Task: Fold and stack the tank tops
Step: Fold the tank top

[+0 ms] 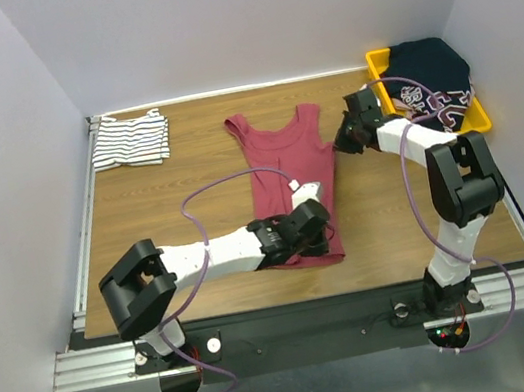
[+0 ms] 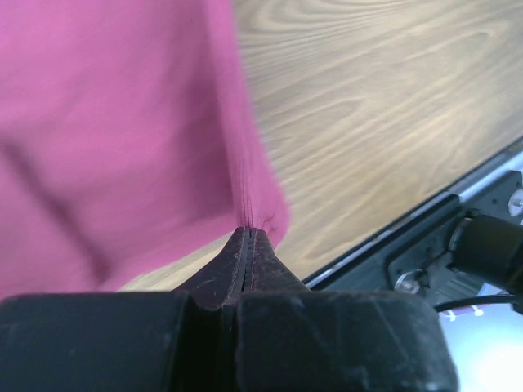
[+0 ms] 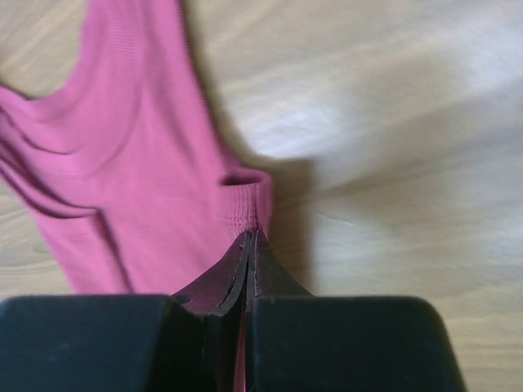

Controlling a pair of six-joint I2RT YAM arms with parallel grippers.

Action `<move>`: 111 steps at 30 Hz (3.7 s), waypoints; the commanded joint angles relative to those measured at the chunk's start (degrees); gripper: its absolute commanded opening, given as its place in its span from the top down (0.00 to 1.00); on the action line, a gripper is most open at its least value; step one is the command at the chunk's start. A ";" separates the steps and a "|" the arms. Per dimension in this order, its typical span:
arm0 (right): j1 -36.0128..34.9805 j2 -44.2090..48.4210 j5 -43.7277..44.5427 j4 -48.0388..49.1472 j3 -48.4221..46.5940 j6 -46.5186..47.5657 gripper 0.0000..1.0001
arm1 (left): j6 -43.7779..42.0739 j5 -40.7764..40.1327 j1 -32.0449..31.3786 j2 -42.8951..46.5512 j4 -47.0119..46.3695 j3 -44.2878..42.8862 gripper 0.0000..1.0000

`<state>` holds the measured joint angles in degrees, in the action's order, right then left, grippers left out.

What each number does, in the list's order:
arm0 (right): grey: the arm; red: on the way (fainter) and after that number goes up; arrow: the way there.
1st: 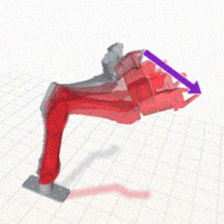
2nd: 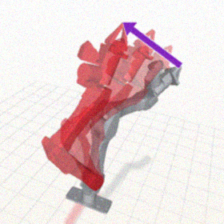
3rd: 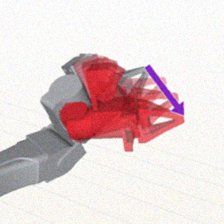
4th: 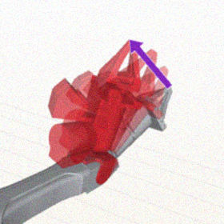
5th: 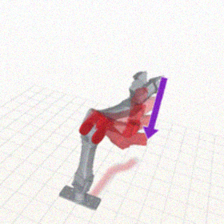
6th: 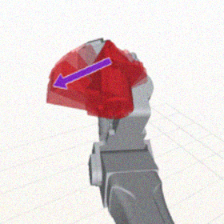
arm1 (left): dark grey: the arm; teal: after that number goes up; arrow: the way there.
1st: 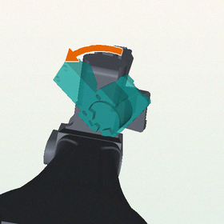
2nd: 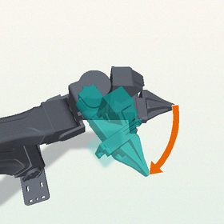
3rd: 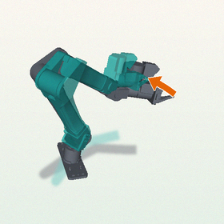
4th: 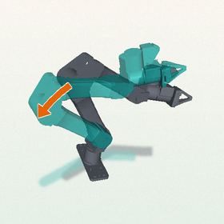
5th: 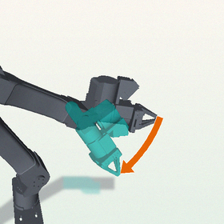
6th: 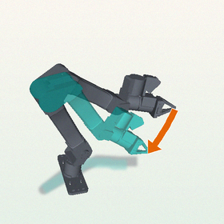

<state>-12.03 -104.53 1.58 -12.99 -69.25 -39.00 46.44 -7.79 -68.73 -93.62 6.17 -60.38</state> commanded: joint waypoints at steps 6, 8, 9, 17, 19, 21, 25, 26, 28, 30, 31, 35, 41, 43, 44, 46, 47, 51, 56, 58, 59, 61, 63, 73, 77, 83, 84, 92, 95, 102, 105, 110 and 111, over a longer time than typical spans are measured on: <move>-6.24 -7.16 0.61 -1.07 -11.16 -0.81 1.00 | 1.99 2.43 4.13 8.28 -2.92 9.22 1.00; -7.39 -8.23 0.79 -1.16 -12.39 -1.25 1.00 | 2.17 2.52 4.39 8.98 -3.19 10.28 1.00; -7.91 -8.75 0.88 -1.16 -13.53 -1.51 1.00 | 2.60 2.69 4.48 9.77 -3.19 11.33 1.00; -13.01 -12.88 2.37 -1.77 -19.42 -2.66 1.00 | 5.15 2.78 5.01 13.46 -3.80 16.78 1.00; -14.06 -13.77 2.46 -2.21 -20.92 -2.74 1.00 | 5.68 2.96 5.10 14.34 -4.15 18.19 1.00; -14.77 -14.56 2.72 -2.47 -21.62 -2.92 1.00 | 6.30 3.13 5.10 14.96 -4.33 19.16 1.00; -15.74 -15.70 3.34 -2.74 -22.68 -3.01 1.00 | 7.18 3.31 5.10 15.84 -4.59 20.65 1.00; -15.83 -15.79 3.42 -2.74 -22.94 -3.01 1.00 | 7.44 3.31 5.18 16.02 -4.59 20.91 1.00; -15.92 -16.23 3.69 -3.00 -23.03 -3.10 1.00 | 7.53 3.49 5.10 16.10 -4.77 21.27 1.00; -16.00 -16.49 4.13 -3.00 -22.94 -3.01 1.00 | 7.70 3.49 5.10 15.84 -4.86 21.44 1.00; -15.92 -16.76 4.13 -3.09 -23.03 -2.92 1.00 | 7.88 3.40 5.18 15.75 -4.86 21.53 1.00; -16.00 -17.55 3.60 -3.09 -23.47 -2.92 1.00 | 9.02 3.49 5.10 16.19 -5.21 22.76 1.00; -16.71 -17.99 3.78 -3.09 -24.70 -2.92 1.00 | 10.08 3.75 5.10 17.25 -5.30 23.73 1.00; -16.88 -18.34 3.95 -3.09 -25.05 -3.01 1.00 | 10.25 3.75 5.10 17.60 -5.30 24.17 1.00; -16.88 -18.60 3.87 -3.09 -25.05 -3.01 1.00 | 10.52 3.75 5.18 17.51 -5.47 24.34 1.00; -16.97 -19.30 3.86 -3.09 -25.05 -3.01 0.99 | 10.17 4.01 5.10 17.25 -5.56 24.17 1.00; -16.88 -19.48 3.78 -3.09 -25.05 -2.92 0.99 | 10.17 4.10 5.10 16.99 -5.56 24.17 1.00; -16.88 -19.75 3.25 -3.09 -24.70 -2.66 0.90 | 8.76 4.89 5.10 17.68 -5.30 23.03 1.00; -16.88 -17.21 2.46 -3.09 -25.84 -0.73 0.52 | 6.65 1.83 5.18 22.34 -0.91 19.08 0.68; -16.88 -16.32 2.11 -3.18 -27.07 -0.11 0.43 | 6.04 0.59 5.36 24.80 0.50 16.97 0.59; -16.88 -15.45 1.76 -3.26 -27.34 0.50 0.41 | 5.86 -0.29 5.88 25.85 2.16 15.57 0.59; -16.88 -14.48 1.32 -3.88 -28.12 0.94 0.37 | 6.03 -1.34 6.76 26.90 5.84 14.25 0.59; -16.88 -12.73 0.97 -4.40 -28.22 1.56 0.36 | 7.26 -4.75 7.73 28.57 9.01 13.01 0.58; -17.23 8.95 0.17 -6.25 -3.11 -0.02 0.35 | 14.82 -7.33 20.21 35.26 14.50 24.85 0.74; -18.20 20.40 0.97 -6.08 12.54 -1.95 0.35 | 11.75 -2.06 21.53 34.74 6.23 30.23 0.74; -21.45 32.27 -0.44 -5.73 29.25 -6.87 0.36 | 11.31 1.72 21.44 35.88 -1.32 37.08 0.55; -21.63 33.94 -0.44 -5.73 30.57 -7.66 0.36 | 11.14 2.34 21.53 36.14 -2.56 37.61 0.52; -29.69 39.85 0.17 -4.41 37.96 -15.57 0.36 | 11.22 4.54 21.44 34.74 -9.15 41.48 0.47; -33.31 39.67 2.37 -4.15 40.24 -19.08 0.36 | 12.27 4.80 21.53 34.12 -12.32 43.24 0.47; -35.95 40.81 3.25 -1.51 45.00 -24.27 0.36 | 13.77 4.54 21.53 29.91 -14.17 44.03 0.52; -37.18 39.41 3.60 -0.19 44.82 -25.42 0.36 | 14.30 4.19 21.44 27.18 -14.26 43.59 0.57; -38.42 37.82 4.22 1.48 45.00 -27.35 0.44 | 15.35 4.98 21.44 25.68 -14.09 44.03 0.86; -38.68 38.00 4.30 1.39 45.26 -27.53 0.44 | 15.61 5.50 21.44 25.95 -13.91 44.29 0.93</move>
<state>-49.58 -65.65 4.12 -12.14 -25.32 -64.25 61.67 -2.76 -47.27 -66.85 -11.31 -17.65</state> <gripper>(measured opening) 0.575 0.170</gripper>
